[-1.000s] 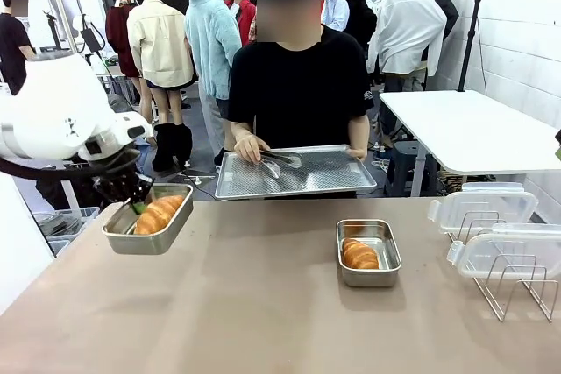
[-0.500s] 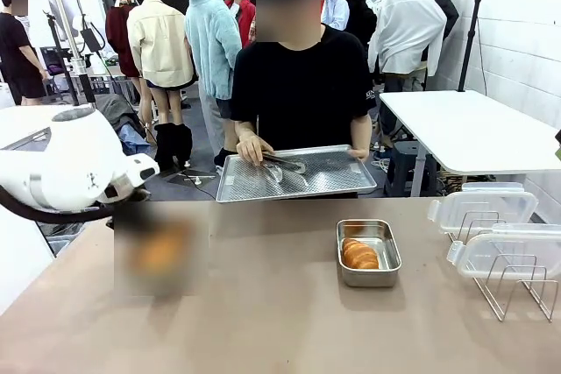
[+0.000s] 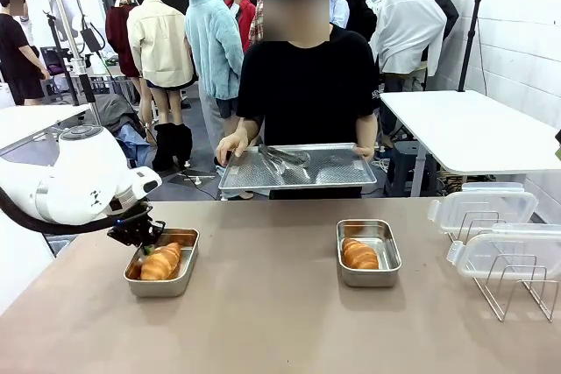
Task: Place the bread in airtight containers.
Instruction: Once an object is inside an Airtight Container , place the container in the center of the table, then pick up one Airtight Container lid and hand it to the human.
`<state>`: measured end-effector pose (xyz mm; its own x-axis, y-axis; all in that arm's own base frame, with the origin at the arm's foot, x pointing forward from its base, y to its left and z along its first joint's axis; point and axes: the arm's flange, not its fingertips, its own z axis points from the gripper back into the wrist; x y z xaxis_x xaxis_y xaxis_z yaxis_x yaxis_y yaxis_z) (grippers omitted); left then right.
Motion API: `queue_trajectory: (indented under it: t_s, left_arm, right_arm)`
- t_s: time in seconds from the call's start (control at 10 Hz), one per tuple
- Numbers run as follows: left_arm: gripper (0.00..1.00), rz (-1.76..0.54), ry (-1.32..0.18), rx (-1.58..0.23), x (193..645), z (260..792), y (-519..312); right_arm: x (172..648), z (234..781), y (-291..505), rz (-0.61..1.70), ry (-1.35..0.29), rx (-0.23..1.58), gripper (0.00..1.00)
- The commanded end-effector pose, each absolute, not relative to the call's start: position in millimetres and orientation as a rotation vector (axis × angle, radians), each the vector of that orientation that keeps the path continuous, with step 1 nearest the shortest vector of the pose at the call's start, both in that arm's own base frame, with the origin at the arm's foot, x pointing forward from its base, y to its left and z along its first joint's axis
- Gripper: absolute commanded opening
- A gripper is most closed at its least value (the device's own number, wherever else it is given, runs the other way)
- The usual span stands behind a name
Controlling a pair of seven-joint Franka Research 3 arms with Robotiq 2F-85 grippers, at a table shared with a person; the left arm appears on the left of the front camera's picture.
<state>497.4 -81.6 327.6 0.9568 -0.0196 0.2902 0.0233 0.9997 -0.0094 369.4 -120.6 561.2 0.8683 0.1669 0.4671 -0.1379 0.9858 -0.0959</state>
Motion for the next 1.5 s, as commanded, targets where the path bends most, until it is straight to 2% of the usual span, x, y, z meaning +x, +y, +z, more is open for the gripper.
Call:
queue_trajectory:
  t_s: [0.0, 0.1, 0.4, 0.9, 1.2, 1.4]
  left_arm:
    - [0.47, -0.002, -0.320, 0.019, 495, 335, -86]
    - [0.67, -0.007, -0.304, 0.022, 496, 335, -86]
    - [0.67, -0.021, -0.334, 0.012, 485, 365, -82]
    - [0.67, -0.040, -0.474, 0.039, 460, 430, -69]
    - [0.67, 0.025, -0.531, 0.089, 453, 453, -27]
    - [0.67, 0.027, -0.501, 0.076, 454, 455, 7]
  right_arm:
    - [368, 559, -118, 0.145, -0.490, -0.052, 0.93]
    - [368, 559, -118, 0.145, -0.490, -0.052, 0.93]
    - [368, 559, -118, 0.145, -0.490, -0.052, 0.93]
    - [368, 559, -118, 0.145, -0.490, -0.052, 0.93]
    - [368, 559, -118, 0.145, -0.490, -0.052, 0.93]
    - [368, 559, -118, 0.145, -0.490, -0.052, 0.93]
